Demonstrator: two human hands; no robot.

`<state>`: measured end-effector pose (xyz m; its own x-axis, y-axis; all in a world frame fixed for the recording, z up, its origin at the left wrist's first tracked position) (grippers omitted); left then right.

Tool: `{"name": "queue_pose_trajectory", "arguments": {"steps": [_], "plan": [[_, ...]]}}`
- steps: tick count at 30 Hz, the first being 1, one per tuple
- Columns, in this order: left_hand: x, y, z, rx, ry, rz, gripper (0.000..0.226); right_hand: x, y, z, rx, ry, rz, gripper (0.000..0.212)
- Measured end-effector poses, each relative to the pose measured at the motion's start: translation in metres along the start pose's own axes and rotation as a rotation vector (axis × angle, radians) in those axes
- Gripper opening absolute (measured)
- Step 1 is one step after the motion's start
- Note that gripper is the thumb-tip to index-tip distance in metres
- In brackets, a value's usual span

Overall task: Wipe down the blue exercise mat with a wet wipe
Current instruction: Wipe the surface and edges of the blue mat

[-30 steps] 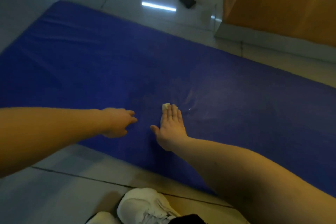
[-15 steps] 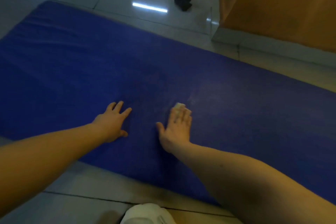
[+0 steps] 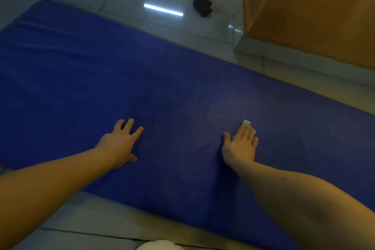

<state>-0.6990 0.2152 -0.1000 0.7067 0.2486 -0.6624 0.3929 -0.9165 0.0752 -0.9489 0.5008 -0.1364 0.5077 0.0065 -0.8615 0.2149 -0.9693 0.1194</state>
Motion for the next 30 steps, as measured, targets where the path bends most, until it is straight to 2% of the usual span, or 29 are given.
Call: {"name": "queue_pose_trajectory", "arguments": {"steps": [2, 4, 6, 10, 13, 16, 19, 22, 25, 28, 30], "plan": [[0.0, -0.001, 0.0, 0.0, 0.004, 0.005, 0.105, 0.002, 0.006, 0.004, 0.095, 0.009, 0.067, 0.087], [-0.001, 0.0, 0.0, -0.004, 0.003, 0.018, 0.105, 0.01, 0.039, 0.002, 0.076, 0.006, 0.09, 0.088], [-0.001, 0.0, 0.0, -0.004, -0.001, 0.032, 0.106, 0.02, 0.089, -0.006, -0.1, 0.003, 0.051, 0.089], [-0.002, 0.002, 0.0, -0.008, -0.003, 0.029, 0.106, 0.051, 0.193, -0.046, -0.59, 0.1, -0.072, 0.089], [-0.003, 0.001, 0.001, -0.007, -0.004, 0.027, 0.106, 0.056, 0.208, -0.048, -0.716, 0.114, -0.193, 0.085], [-0.005, 0.001, 0.002, -0.013, -0.02, 0.085, 0.107, 0.039, 0.171, -0.024, -0.649, 0.015, -0.218, 0.083], [-0.005, 0.0, 0.003, -0.013, -0.02, 0.092, 0.108, 0.01, 0.103, 0.017, -0.387, -0.082, -0.164, 0.082], [0.0, 0.002, 0.004, -0.009, -0.006, 0.044, 0.108, -0.014, 0.039, 0.047, -0.14, -0.088, -0.117, 0.082], [0.001, 0.003, 0.006, -0.003, -0.008, 0.034, 0.108, -0.02, 0.027, 0.055, -0.002, -0.048, -0.047, 0.084], [0.002, 0.004, 0.006, -0.003, 0.009, 0.037, 0.108, -0.009, 0.07, 0.042, -0.005, -0.01, 0.028, 0.085], [0.001, 0.005, 0.005, -0.001, 0.03, 0.042, 0.107, 0.005, 0.121, 0.022, -0.197, 0.005, 0.029, 0.084]]}}
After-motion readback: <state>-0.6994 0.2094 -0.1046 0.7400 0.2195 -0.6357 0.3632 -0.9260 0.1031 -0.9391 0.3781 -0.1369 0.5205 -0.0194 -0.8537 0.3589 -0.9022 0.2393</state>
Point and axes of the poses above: each hand's wrist, its own z-axis towards the middle knuckle, its own x-axis out of the palm, y = z × x, the point moved 8 cm from there along z, towards the middle knuckle, and after that the axes turned 10 degrees about y, right-handed, at the moved point
